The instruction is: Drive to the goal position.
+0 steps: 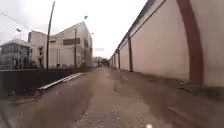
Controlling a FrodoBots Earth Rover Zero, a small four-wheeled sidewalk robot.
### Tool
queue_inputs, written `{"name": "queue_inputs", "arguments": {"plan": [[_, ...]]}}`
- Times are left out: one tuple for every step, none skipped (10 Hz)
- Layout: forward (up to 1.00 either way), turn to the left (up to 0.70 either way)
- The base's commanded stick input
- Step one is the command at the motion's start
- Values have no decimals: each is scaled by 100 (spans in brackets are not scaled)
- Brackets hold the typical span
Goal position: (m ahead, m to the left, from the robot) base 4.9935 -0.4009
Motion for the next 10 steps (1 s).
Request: {"name": "queue_inputs", "arguments": {"plan": [[70,0],[70,0],[70,0],[70,0],[70,0],[70,0],[70,0],[70,0],[70,0],[70,0]]}}
